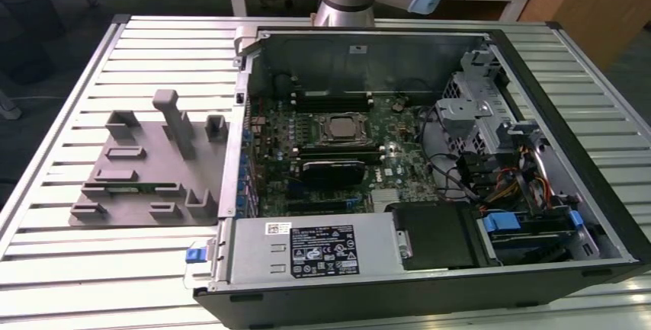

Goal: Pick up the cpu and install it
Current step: 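Install the second cpu locking lever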

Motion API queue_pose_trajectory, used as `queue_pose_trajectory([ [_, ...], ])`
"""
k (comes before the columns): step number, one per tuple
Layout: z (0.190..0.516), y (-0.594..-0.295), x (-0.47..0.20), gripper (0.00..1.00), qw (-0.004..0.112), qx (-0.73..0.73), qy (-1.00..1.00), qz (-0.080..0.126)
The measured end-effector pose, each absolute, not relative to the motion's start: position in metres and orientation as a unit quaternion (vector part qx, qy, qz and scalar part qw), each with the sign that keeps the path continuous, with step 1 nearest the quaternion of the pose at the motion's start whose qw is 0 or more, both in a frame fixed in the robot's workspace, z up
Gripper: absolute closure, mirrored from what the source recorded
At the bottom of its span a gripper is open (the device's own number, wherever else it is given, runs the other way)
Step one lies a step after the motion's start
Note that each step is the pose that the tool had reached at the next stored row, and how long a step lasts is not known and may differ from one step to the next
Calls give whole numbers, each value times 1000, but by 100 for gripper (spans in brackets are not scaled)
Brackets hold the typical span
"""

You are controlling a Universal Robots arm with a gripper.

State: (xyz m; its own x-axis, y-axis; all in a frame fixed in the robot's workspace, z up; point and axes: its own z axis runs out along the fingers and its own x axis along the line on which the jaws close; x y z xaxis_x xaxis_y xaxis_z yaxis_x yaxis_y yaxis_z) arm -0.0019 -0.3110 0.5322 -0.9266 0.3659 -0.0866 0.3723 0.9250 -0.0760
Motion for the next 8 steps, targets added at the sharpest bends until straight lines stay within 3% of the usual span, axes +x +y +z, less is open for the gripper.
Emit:
queue_pose_trajectory([
  [8, 518, -332, -3, 89, 35, 188, 980, -46],
])
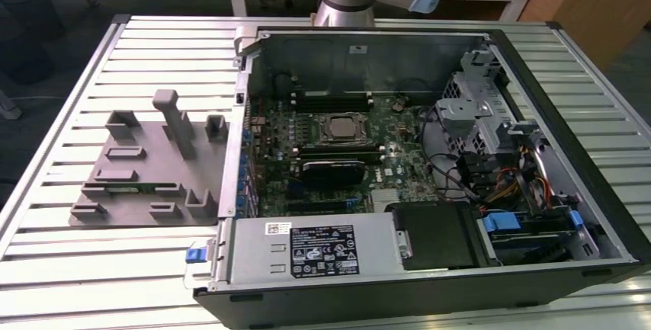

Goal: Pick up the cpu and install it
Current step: 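Install the second cpu locking lever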

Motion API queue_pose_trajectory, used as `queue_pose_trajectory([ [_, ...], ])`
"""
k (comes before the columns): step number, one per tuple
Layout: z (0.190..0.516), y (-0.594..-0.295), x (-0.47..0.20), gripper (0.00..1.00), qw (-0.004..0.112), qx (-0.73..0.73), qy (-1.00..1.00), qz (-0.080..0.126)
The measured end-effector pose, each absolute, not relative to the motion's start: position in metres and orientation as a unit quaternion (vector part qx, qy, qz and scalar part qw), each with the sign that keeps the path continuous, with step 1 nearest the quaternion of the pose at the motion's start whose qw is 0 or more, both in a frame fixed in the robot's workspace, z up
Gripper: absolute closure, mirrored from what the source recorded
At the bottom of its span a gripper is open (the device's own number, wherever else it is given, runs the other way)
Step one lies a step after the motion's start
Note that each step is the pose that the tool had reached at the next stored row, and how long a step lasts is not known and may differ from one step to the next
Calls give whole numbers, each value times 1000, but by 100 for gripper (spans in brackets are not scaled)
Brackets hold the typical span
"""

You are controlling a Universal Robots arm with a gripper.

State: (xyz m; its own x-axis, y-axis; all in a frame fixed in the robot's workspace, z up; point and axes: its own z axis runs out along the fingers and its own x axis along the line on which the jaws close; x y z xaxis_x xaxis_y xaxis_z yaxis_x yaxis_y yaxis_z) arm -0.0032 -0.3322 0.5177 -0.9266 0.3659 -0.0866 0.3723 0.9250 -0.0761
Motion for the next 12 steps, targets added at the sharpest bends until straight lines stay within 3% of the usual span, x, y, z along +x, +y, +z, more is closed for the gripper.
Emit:
queue_pose_trajectory([
  [6, 507, -345, -7, 89, 35, 188, 981, -42],
  [12, 504, -346, -16, 89, 29, 186, 982, -11],
])
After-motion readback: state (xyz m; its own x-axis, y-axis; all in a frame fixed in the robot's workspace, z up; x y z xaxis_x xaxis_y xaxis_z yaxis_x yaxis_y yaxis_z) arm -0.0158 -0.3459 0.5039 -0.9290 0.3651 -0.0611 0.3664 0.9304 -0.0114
